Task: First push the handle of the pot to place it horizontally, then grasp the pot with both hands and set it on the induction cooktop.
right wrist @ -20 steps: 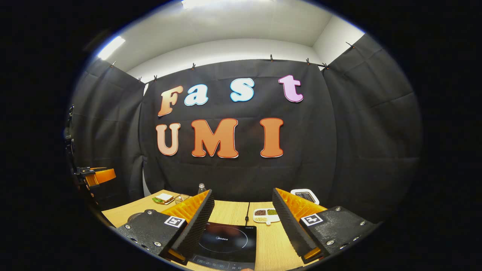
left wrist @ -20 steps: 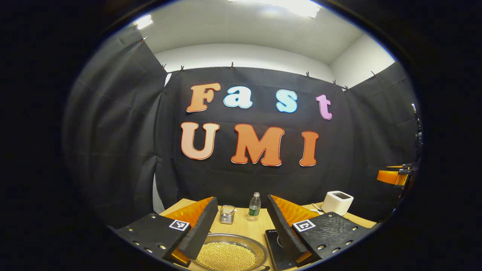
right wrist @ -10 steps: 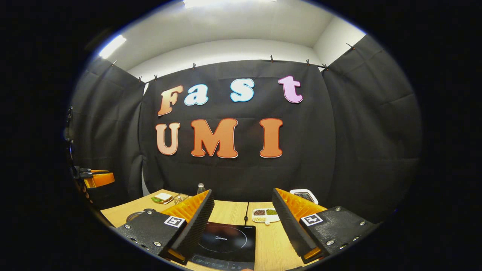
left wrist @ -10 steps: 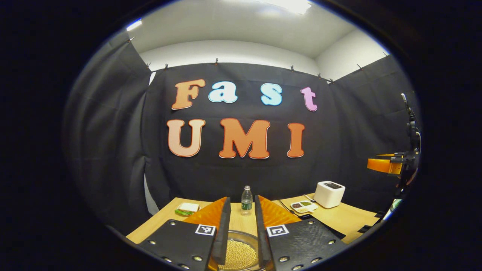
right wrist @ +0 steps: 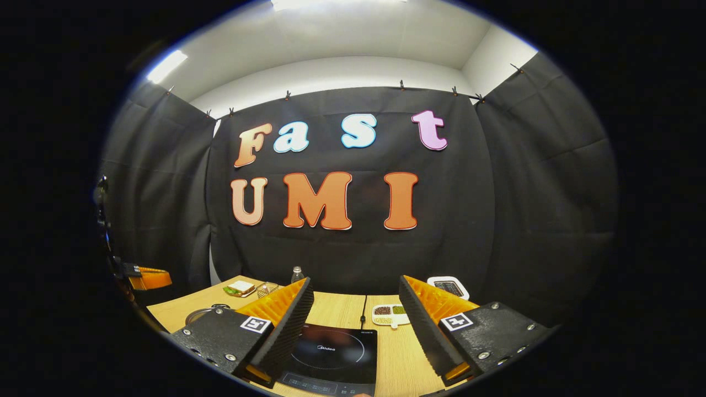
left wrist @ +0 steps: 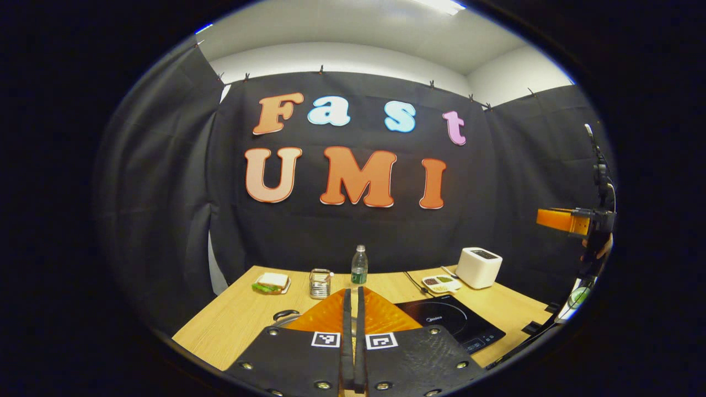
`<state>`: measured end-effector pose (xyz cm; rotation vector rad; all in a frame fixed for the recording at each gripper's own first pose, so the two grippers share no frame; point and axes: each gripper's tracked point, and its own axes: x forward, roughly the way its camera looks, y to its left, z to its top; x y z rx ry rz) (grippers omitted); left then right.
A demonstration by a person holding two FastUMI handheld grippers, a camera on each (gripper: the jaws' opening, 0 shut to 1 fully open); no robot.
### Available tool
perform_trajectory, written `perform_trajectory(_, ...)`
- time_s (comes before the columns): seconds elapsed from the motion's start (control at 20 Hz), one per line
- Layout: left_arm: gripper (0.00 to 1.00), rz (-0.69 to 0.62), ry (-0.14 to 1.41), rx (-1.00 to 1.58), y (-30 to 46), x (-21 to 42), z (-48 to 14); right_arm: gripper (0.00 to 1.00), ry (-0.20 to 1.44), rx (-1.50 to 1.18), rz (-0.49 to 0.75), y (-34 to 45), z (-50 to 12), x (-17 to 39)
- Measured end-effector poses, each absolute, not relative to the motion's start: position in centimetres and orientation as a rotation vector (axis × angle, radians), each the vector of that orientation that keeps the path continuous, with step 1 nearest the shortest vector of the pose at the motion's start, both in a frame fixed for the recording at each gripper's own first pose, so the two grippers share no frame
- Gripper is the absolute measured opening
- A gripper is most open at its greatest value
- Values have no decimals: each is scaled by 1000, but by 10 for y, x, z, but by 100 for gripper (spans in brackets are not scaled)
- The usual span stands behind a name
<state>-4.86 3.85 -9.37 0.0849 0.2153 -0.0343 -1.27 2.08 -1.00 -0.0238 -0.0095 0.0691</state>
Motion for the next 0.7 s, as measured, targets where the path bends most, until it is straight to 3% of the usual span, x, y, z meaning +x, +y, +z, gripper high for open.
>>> perform_trajectory(0.7, 2, -111, 592, 145, 36, -122, -234, 96, 7, -8, 76, 26, -17, -15)
